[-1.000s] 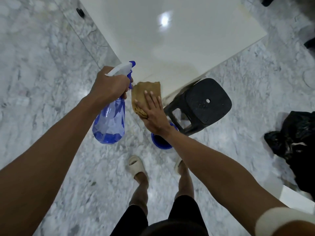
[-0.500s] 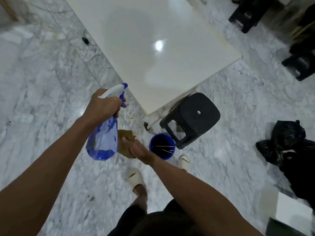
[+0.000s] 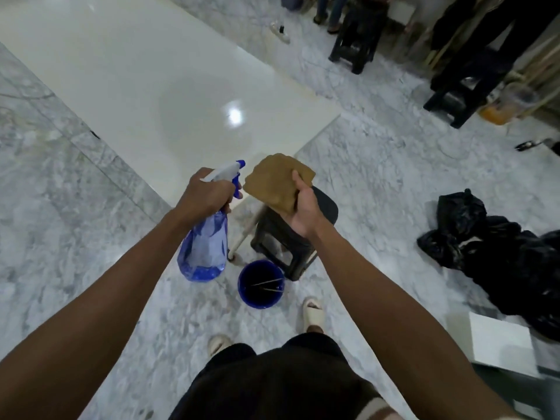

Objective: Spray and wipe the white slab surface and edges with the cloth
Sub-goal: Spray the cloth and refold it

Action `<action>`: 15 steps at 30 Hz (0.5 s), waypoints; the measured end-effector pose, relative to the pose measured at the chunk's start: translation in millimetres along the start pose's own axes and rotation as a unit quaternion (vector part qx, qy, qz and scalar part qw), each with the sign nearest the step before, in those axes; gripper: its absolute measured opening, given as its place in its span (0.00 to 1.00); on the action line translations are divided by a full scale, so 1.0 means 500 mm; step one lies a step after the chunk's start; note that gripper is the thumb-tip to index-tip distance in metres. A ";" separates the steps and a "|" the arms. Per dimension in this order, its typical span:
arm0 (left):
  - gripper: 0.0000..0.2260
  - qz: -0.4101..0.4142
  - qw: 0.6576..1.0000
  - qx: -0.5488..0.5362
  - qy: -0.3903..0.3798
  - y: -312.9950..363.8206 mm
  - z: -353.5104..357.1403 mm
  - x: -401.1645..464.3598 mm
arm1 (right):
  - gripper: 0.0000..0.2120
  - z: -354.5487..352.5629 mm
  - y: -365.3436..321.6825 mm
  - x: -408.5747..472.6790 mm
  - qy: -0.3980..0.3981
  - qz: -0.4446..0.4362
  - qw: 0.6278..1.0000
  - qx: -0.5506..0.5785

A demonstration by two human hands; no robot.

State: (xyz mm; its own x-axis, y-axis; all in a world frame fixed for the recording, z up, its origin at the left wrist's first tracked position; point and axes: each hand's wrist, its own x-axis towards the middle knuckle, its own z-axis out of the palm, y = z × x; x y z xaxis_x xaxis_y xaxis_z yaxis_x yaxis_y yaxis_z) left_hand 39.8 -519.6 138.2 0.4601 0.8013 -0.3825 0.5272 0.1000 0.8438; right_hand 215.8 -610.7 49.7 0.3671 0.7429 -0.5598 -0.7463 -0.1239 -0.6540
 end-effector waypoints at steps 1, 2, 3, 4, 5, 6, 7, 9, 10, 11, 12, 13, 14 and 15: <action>0.18 0.003 1.000 0.004 -0.002 0.015 0.024 0.012 | 0.24 -0.020 -0.023 0.006 -0.003 -0.003 1.000 0.018; 0.18 0.005 1.000 0.007 -0.005 0.030 0.049 0.021 | 0.25 -0.040 -0.042 0.014 -0.004 -0.007 1.000 0.029; 0.16 0.005 1.000 0.012 -0.009 0.044 0.073 0.031 | 0.26 -0.057 -0.061 0.023 -0.009 -0.011 0.999 0.035; 0.13 0.003 1.000 0.022 -0.014 0.056 0.095 0.044 | 0.27 -0.072 -0.081 0.035 -0.006 -0.013 0.999 0.038; 0.09 0.000 0.999 0.032 -0.016 0.067 0.116 0.059 | 0.27 -0.084 -0.104 0.047 0.000 -0.014 0.999 0.037; 0.06 -0.006 0.999 0.041 -0.015 0.080 0.135 0.073 | 0.27 -0.095 -0.127 0.061 0.003 -0.018 0.999 0.032; 0.05 -0.011 0.999 0.043 -0.014 0.090 0.153 0.087 | 0.26 -0.104 -0.151 0.073 -0.002 -0.023 0.999 0.024; 0.10 -0.017 0.999 0.037 -0.016 0.113 0.185 0.119 | 0.24 -0.121 -0.200 0.096 -0.016 -0.030 0.999 0.012; 0.11 -0.017 0.999 0.033 -0.018 0.125 0.200 0.134 | 0.23 -0.126 -0.223 0.107 -0.019 -0.035 0.999 0.011; 0.11 -0.017 0.999 0.032 -0.020 0.134 0.212 0.151 | 0.21 -0.131 -0.243 0.118 -0.023 -0.038 0.999 0.012; 0.12 -0.019 0.999 0.032 -0.019 0.143 0.223 0.166 | 0.21 -0.136 -0.258 0.128 -0.023 -0.038 0.999 0.015; 0.13 -0.021 0.999 0.034 -0.019 0.151 0.230 0.184 | 0.22 -0.138 -0.270 0.139 -0.021 -0.035 0.999 0.019; 0.13 -0.024 0.999 0.035 -0.021 0.157 0.235 0.202 | 0.23 -0.139 -0.280 0.152 -0.018 -0.035 0.999 0.025; 0.13 -0.027 0.999 0.035 -0.024 0.161 0.239 0.223 | 0.23 -0.138 -0.287 0.165 -0.015 -0.038 0.999 0.031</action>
State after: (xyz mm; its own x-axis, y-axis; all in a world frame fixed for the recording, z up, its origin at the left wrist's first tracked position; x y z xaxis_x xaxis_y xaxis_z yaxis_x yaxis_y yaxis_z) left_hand 219.0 -493.0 118.4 0.4620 0.7665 -0.4461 0.5997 0.1005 0.7938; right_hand 391.2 -577.1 62.2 0.4072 0.7684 -0.4937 -0.7507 -0.0263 -0.6601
